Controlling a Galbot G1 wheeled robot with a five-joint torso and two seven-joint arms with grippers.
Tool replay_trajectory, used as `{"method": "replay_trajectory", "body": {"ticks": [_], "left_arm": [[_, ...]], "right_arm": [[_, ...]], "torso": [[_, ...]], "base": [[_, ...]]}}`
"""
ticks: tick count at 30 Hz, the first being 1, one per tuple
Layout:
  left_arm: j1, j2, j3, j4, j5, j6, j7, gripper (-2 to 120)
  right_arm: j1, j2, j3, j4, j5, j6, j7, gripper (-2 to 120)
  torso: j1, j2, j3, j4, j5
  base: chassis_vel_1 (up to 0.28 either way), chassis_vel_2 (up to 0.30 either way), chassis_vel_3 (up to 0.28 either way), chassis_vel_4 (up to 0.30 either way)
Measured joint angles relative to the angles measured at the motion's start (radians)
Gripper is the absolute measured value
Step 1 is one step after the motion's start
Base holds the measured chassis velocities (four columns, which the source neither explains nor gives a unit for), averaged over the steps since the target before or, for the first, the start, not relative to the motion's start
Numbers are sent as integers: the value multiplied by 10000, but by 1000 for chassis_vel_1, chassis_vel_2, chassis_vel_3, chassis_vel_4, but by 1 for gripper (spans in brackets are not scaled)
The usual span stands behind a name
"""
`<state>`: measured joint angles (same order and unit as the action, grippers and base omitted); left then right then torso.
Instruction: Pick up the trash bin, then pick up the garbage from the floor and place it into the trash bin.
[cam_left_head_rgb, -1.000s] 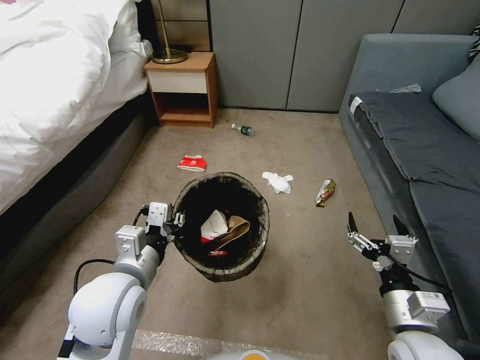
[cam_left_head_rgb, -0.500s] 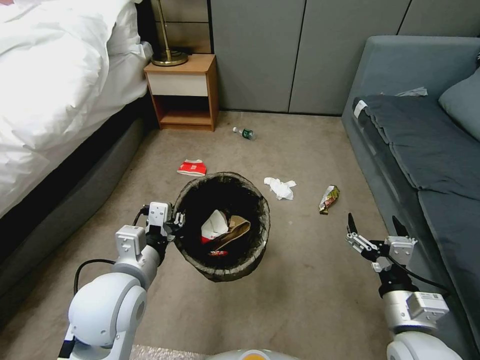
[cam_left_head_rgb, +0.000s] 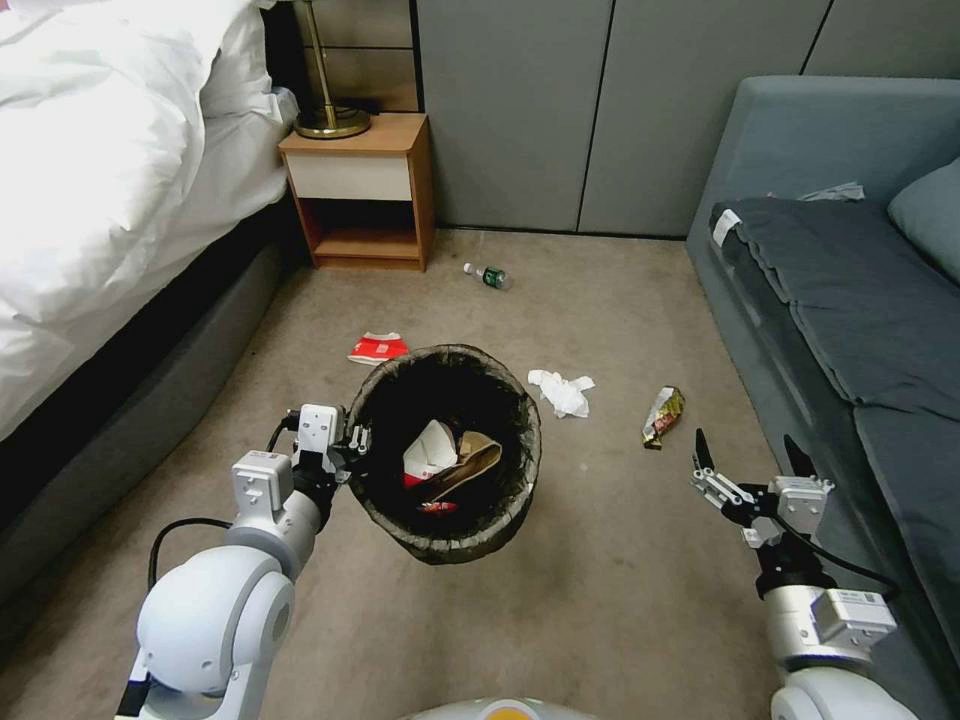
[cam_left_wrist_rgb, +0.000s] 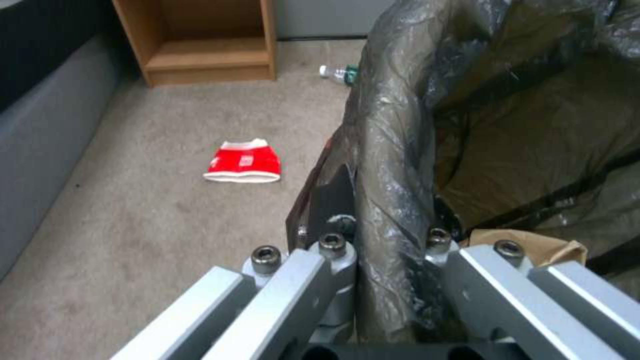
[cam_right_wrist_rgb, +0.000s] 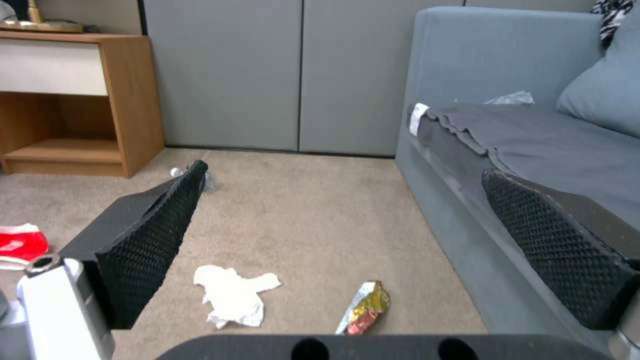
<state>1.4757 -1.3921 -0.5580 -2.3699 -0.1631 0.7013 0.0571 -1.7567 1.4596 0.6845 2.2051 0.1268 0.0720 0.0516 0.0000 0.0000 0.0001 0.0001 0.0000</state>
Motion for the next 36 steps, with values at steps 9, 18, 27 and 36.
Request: {"method": "replay_trajectory", "body": {"ticks": [9, 18, 27, 36], "left_arm": [[-12, -4, 33, 1, -2, 4, 7, 2], [-21, 9, -10, 42, -11, 7, 8, 2], [-40, -26, -2, 95, 4, 6, 16, 2], [-51, -22, -11, 109, 4, 6, 17, 2]], "right_arm": [[6, -3, -2, -64, -5, 37, 5, 100], [37, -2, -31, -161, -28, 90, 6, 100], [53, -2, -72, -232, -33, 116, 14, 100], [60, 1, -71, -267, -31, 132, 20, 100]], "torso": [[0, 0, 0, -2, -1], [0, 0, -1, -1, 0], [1, 0, 0, -2, -4], [1, 0, -1, -1, -3]], "base": [[-111, 98, 96, -113], [-131, 132, 137, -133], [-148, 140, 141, -147], [-140, 139, 145, -143]]}}
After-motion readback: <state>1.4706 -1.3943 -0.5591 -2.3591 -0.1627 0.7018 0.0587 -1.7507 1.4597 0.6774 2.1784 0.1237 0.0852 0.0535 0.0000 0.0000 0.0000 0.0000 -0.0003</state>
